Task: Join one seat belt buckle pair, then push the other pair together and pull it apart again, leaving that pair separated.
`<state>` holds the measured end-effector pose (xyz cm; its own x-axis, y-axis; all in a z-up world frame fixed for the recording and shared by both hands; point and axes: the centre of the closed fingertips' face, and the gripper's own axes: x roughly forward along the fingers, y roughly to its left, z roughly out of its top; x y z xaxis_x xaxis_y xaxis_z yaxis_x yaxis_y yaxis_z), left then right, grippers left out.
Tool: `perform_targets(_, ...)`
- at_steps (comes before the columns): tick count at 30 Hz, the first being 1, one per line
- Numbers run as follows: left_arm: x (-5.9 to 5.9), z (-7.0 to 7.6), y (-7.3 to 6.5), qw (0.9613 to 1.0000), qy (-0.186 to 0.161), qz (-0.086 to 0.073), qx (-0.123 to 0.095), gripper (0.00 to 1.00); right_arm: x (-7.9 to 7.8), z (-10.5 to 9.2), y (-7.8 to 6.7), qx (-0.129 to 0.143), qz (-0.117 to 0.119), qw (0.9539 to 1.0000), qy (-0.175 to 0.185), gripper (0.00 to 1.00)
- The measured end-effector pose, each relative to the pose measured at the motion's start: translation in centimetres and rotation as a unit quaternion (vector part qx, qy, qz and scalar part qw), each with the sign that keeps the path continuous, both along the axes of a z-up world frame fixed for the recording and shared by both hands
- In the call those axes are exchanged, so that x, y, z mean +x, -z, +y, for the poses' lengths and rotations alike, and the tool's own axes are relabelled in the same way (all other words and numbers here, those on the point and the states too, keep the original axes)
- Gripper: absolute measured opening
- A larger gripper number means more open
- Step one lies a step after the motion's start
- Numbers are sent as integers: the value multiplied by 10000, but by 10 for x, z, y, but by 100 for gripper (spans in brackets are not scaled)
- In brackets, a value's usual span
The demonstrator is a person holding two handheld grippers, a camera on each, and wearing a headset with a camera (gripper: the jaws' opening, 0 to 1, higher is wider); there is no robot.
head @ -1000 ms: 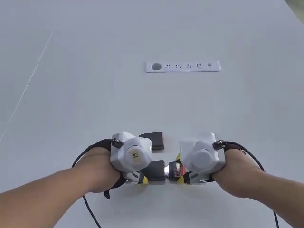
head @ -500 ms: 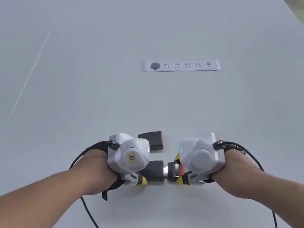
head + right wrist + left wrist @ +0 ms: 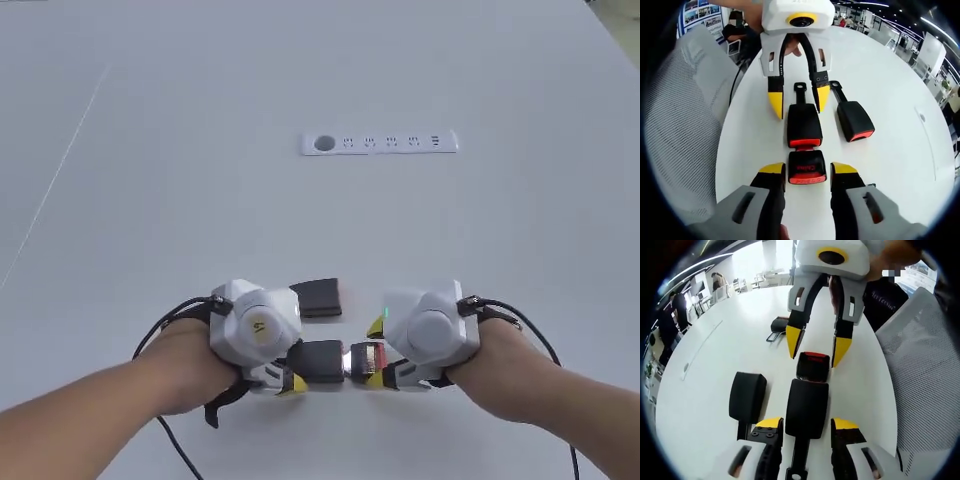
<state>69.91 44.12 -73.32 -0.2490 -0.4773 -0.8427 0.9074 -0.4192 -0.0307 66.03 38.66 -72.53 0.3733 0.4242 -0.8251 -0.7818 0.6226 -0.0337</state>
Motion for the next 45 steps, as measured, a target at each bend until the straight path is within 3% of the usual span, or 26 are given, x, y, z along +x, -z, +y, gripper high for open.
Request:
perform_targets(5, 1, -3, -12, 10000, -26, -11, -81, 38, 0, -1, -11, -39, -96, 9999, -14, 33)
perform_targets(7, 4, -4, -17, 9998, 26, -148, -118, 38, -1, -2, -16, -46, -121, 9999, -21, 32)
perform_targets(8, 5, -5, -19, 9998, -6, -144, -137, 38, -1, -2, -18, -58, -139, 9999, -17, 33)
perform_targets(11, 10, -12, -29, 9995, -113, -135, -256, 38, 2, -9, -27, -73, -242, 9996, 82, 33)
perform_targets(17, 21, -23, -36, 9989, -279, -150, -344, 42, 8, -28, -37, -136, -362, 9989, 262, 33)
perform_targets(27, 43, -42, -35, 9983, -344, -254, -402, 43, 8, -79, -28, -349, -277, 9973, 579, 35)
perform_targets(37, 74, -52, -24, 9981, -409, -345, -303, 45, 3, -131, -13, -586, -86, 9950, 810, 36)
perform_targets(42, 76, -52, -12, 9991, -253, -300, -149, 45, 3, -139, -5, -624, 27, 9952, 754, 37)
perform_targets(45, 73, -53, -2, 9993, -33, -369, -29, 45, -1, -137, 4, -600, 208, 9963, 580, 37)
